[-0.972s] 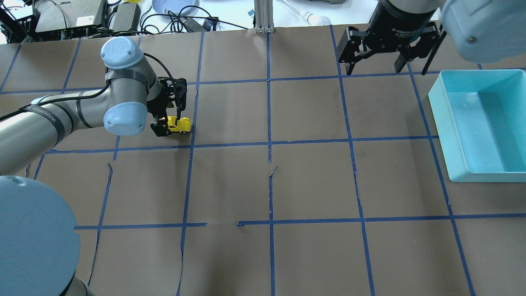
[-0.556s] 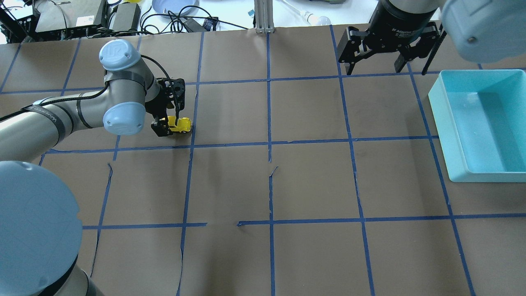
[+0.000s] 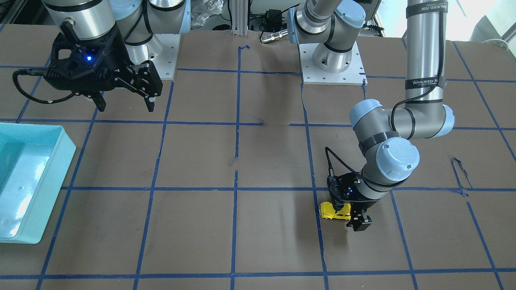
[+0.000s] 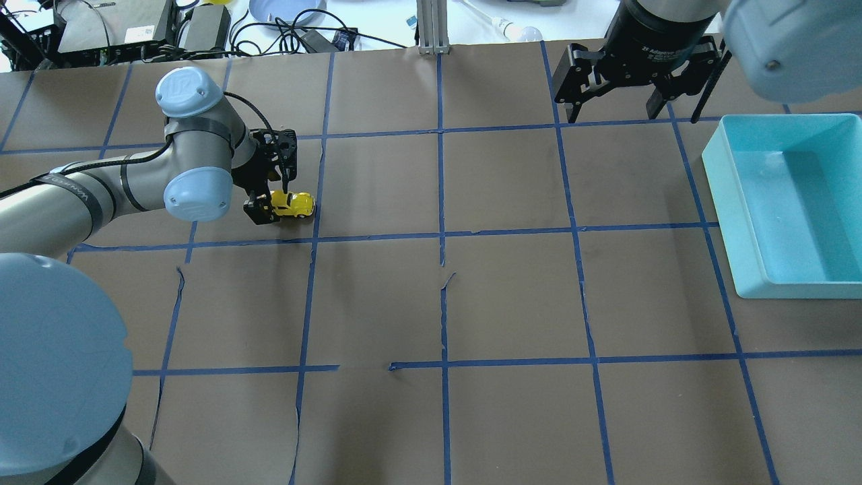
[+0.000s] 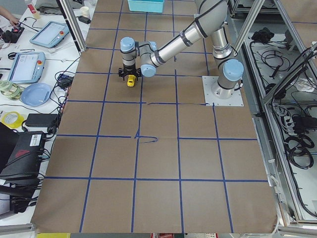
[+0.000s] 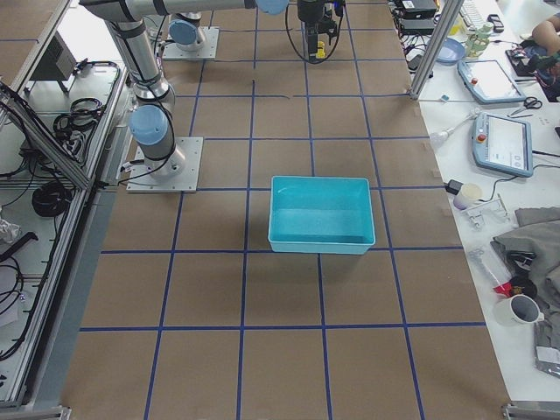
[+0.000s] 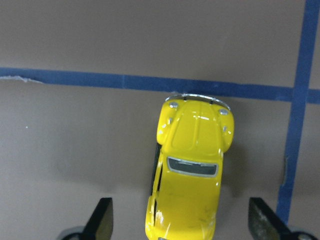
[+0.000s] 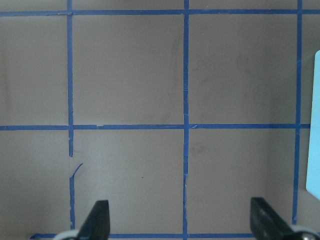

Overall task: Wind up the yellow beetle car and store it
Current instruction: 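Close the left gripper around the yellow car's body, then press the held car down onto the table with the left gripper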

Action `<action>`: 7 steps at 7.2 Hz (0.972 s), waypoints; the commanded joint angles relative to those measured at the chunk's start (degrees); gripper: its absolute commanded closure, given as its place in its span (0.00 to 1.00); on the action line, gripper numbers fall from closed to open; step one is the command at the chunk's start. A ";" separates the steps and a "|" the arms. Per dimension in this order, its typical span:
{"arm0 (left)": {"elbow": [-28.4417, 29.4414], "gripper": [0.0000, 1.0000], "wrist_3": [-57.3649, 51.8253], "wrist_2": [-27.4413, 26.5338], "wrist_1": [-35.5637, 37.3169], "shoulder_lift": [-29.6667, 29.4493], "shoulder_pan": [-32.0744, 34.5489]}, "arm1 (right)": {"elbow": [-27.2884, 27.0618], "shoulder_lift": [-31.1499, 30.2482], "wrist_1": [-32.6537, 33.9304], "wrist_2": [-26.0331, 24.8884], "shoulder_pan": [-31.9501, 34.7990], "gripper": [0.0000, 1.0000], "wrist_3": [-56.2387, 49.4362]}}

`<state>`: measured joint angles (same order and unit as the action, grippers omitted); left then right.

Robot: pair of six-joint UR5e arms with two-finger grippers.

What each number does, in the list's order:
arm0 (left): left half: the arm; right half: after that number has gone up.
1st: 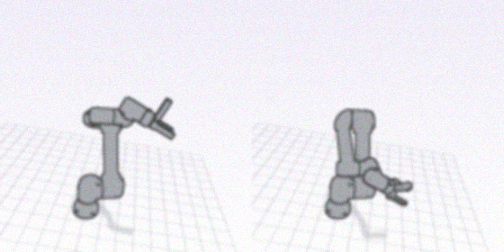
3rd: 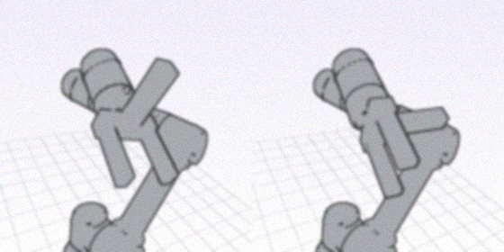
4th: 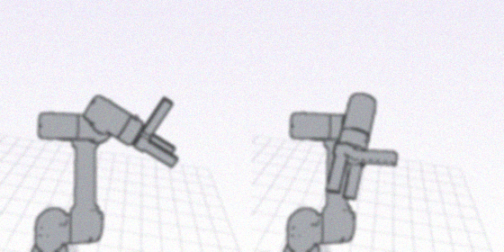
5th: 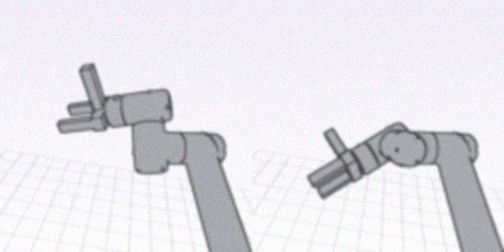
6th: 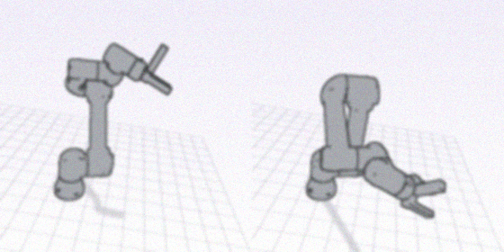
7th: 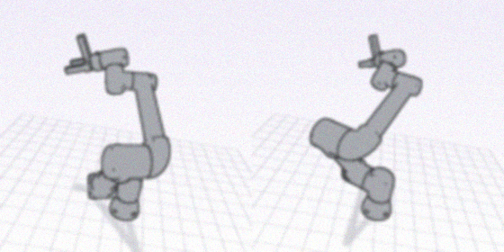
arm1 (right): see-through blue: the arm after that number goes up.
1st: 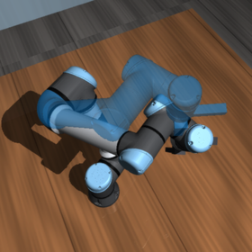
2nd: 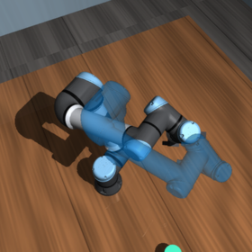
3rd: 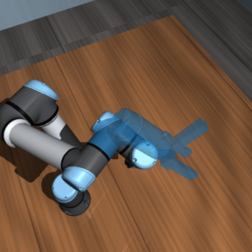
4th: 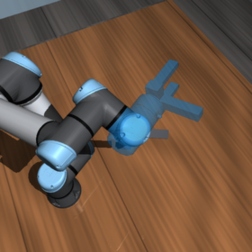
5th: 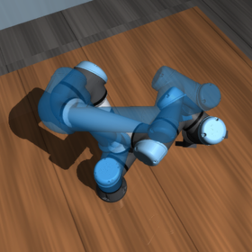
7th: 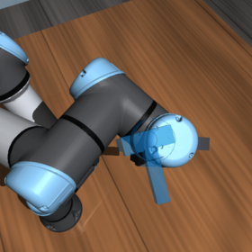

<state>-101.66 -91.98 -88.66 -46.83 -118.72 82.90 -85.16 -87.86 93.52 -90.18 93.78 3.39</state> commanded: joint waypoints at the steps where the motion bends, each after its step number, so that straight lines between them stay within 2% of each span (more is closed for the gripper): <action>1: 0.05 0.06 1.45 0.33 0.07 -0.10 0.33 | 0.00 -0.03 0.00 0.00 0.00 0.00 -0.05; 3: -0.30 0.08 1.46 0.33 0.16 -0.10 0.33 | 0.00 0.06 0.00 0.00 0.00 0.00 -0.05; 4: -0.21 0.15 1.89 0.33 0.16 -0.19 0.50 | 0.00 -0.03 0.00 0.00 0.00 0.00 -0.05; 7: -0.21 0.18 1.89 1.12 0.16 -0.19 0.68 | 0.00 -0.03 0.00 0.00 0.00 0.00 -0.05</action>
<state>-101.87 -90.11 -87.67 -46.67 -118.91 83.53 -85.17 -87.89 93.52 -90.17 93.78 3.37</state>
